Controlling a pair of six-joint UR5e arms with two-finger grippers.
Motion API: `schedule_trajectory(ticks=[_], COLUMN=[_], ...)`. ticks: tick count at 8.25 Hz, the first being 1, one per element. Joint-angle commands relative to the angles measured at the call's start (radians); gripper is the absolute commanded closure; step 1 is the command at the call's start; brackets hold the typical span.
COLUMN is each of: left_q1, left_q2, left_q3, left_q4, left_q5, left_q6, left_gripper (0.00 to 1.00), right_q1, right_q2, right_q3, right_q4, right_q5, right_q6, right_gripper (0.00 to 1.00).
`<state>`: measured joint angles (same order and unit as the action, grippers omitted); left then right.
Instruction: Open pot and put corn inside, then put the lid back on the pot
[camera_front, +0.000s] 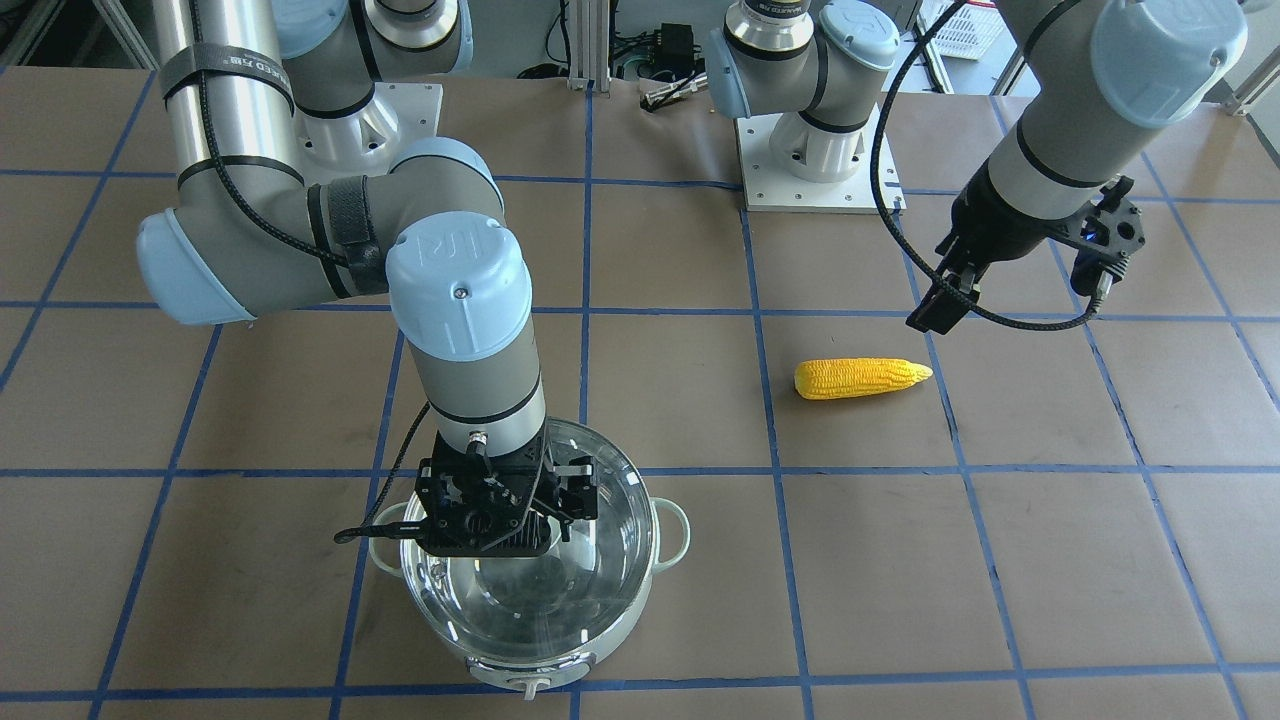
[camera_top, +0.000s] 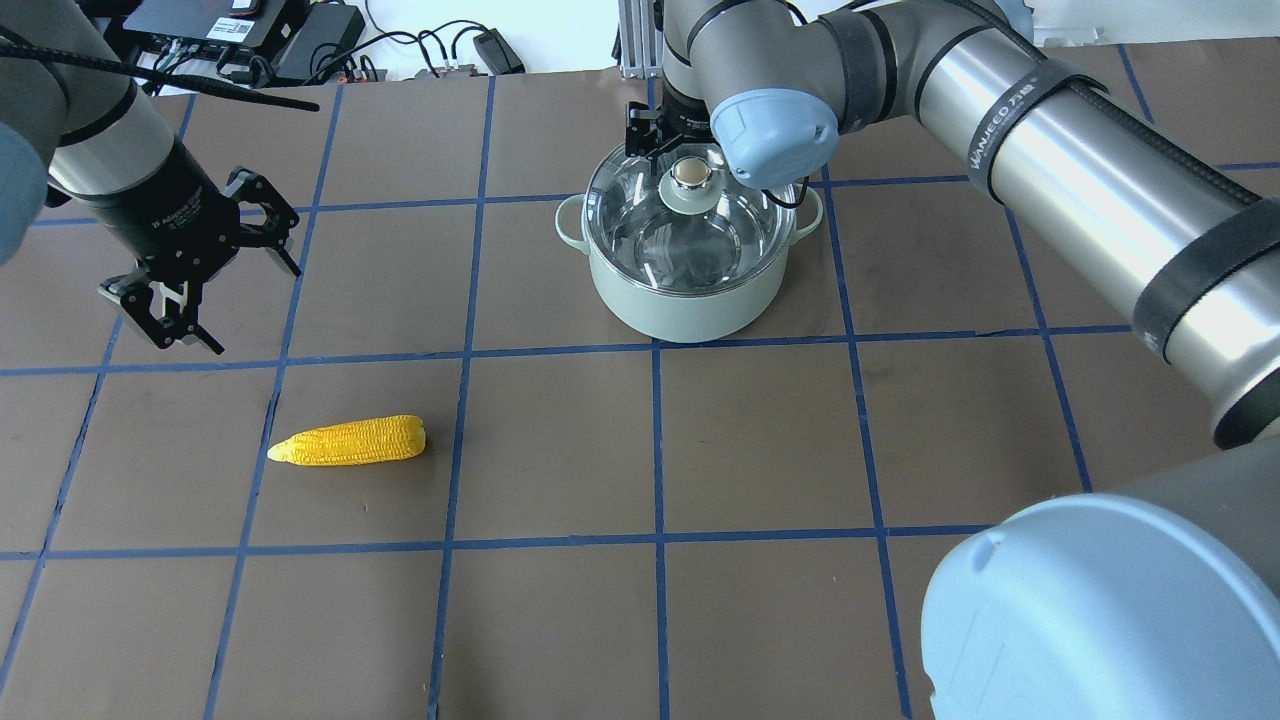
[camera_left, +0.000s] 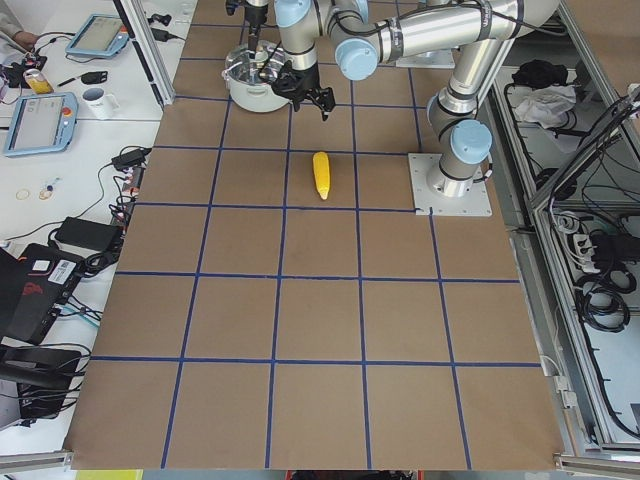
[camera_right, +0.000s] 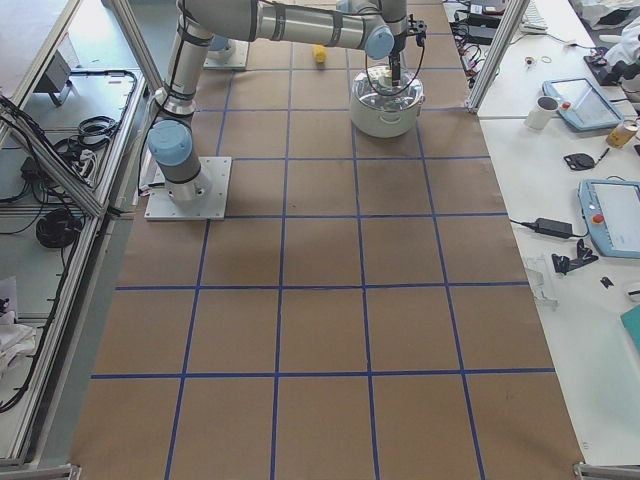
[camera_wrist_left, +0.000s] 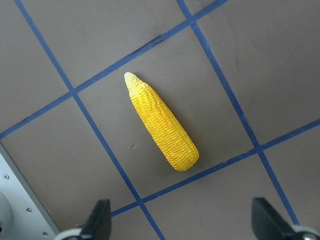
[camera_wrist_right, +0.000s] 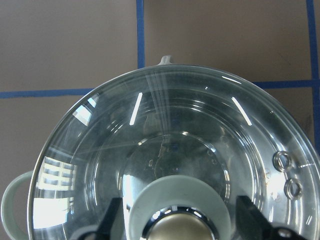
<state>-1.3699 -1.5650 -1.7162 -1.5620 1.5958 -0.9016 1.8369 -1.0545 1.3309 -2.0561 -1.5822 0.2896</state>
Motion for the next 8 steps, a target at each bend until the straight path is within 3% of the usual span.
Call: schedule_trajectory(ticks=[1, 2, 3, 4, 6, 8], left_q1=[0.002, 0.002, 0.002, 0.005, 0.027, 0.048], left_q2=[-0.038, -0.049, -0.049, -0.064, -0.064, -0.069], left_q3=[-0.060, -0.089, -0.123, -0.170, -0.264, -0.336], left_q4=[0.056, 0.071, 0.189, 0.277, 0.318, 0.357], left_q5=[-0.010, -0.011, -0.037, -0.054, -0.056, -0.053], left_q6=[-0.317, -0.365, -0.428, -0.465, -0.470, -0.456], left_gripper=[0.00, 0.00, 0.00, 0.00, 0.00, 0.00], right_q1=[-0.001, -0.001, -0.001, -0.001, -0.016, -0.079], right_q2=[-0.001, -0.001, -0.004, -0.010, -0.082, -0.219], right_q3=[0.002, 0.002, 0.001, -0.010, -0.012, 0.008], right_q4=[0.005, 0.008, 0.010, 0.010, 0.023, 0.161], right_q5=[0.007, 0.007, 0.005, 0.004, 0.007, 0.010], right_q6=[0.006, 0.003, -0.006, -0.010, -0.065, -0.153], right_gripper=[0.52, 0.58, 0.64, 0.66, 0.67, 0.68])
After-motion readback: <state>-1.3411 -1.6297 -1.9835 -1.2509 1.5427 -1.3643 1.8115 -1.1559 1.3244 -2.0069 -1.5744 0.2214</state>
